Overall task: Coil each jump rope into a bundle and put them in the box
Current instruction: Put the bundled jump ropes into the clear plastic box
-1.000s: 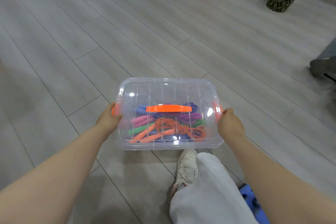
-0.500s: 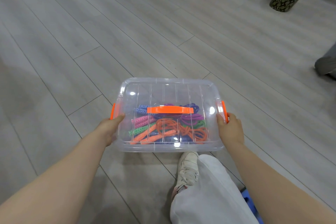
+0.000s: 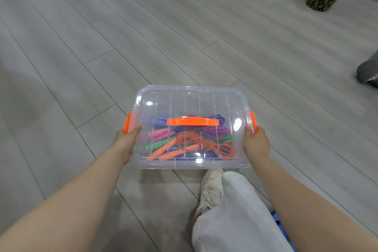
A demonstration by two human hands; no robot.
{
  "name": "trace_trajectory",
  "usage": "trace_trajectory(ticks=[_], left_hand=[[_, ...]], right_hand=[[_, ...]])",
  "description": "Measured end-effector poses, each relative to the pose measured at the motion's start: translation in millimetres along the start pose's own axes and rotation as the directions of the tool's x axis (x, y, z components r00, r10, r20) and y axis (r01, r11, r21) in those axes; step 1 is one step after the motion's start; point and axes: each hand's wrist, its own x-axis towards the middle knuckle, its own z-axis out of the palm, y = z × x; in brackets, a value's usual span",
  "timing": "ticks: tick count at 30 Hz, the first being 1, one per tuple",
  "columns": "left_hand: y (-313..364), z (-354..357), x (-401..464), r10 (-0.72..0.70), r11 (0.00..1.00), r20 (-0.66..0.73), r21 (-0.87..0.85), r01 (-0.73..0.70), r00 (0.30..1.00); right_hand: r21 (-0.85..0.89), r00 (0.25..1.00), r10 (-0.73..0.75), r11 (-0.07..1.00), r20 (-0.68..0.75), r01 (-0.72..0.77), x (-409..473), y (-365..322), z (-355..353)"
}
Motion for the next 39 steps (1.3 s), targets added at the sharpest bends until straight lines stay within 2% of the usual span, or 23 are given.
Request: trace_trajectory(ticks=[11, 13, 15, 17, 19, 21, 22, 27, 39], left_hand=[[-1.3, 2.5, 3.8, -0.013, 0.999, -0.013, -0.04, 0.013, 1.0], [-1.3, 2.2, 3.3, -0.017, 0.999, -0.016, -0.046, 0.016, 1.0], [0.3, 4.0, -0.6, -0.01, 0.999, -0.029, -0.052, 0.008, 1.0], [2.6, 6.7, -6.7, 0.026, 0.999, -0.068, -0.04, -0.029, 0.997], [4.4, 11.0, -16.6, 0.111, 0.994, -0.128, 0.008, -0.111, 0.985], [5.5, 14.6, -27.7, 0.203, 0.979, -0.165, 0.051, -0.197, 0.965], [5.8, 15.6, -31.6, 0.234, 0.972, -0.17, 0.061, -0.227, 0.957], [6.7, 16.4, -36.7, 0.327, 0.941, -0.142, 0.138, -0.308, 0.934], [4.6, 17.7, -35.3, 0.399, 0.9, -0.232, 0.285, -0.33, 0.887]], right_hand=[[-0.03, 0.998, -0.054, 0.998, -0.021, 0.053, -1.7, -0.2, -1.1], [-0.09, 0.997, -0.069, 0.994, -0.026, 0.066, -4.0, -2.3, -0.6], [-0.249, 0.981, -0.185, 0.954, -0.056, 0.166, 0.0, -0.6, 0.8], [-0.407, 0.91, -0.415, 0.833, -0.012, 0.375, -1.0, -2.1, 9.2], [-0.416, 0.755, -0.629, 0.645, 0.187, 0.641, -14.3, -9.2, 26.0], [-0.369, 0.622, -0.688, 0.505, 0.374, 0.78, -30.8, -15.6, 46.2], [-0.352, 0.597, -0.683, 0.484, 0.421, 0.802, -34.3, -18.5, 52.8], [-0.37, 0.61, -0.66, 0.486, 0.439, 0.792, -29.7, -18.8, 56.1], [-0.378, 0.613, -0.634, 0.483, 0.471, 0.79, -31.4, -19.7, 53.3]])
